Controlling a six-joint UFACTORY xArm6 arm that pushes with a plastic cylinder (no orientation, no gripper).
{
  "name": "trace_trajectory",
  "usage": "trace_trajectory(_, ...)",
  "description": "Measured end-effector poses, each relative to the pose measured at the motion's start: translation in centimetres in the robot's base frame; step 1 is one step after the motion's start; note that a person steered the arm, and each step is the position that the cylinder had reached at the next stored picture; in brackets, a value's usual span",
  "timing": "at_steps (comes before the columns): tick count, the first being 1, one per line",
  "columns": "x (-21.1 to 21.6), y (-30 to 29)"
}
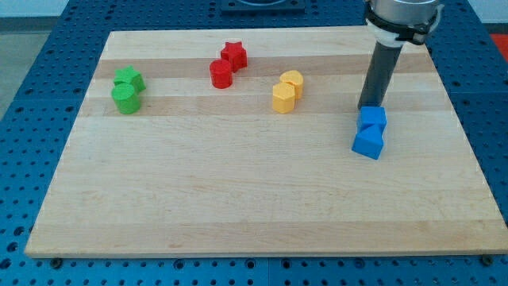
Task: Touch the right side of yellow heart
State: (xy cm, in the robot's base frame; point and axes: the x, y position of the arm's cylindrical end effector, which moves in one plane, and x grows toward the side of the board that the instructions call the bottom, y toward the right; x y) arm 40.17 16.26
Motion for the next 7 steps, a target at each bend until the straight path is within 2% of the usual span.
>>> trace_trajectory(2,-2.3,3.7)
trace_trajectory(4,-2.4,3.8)
trace_trajectory(7,-5.3,-0.5)
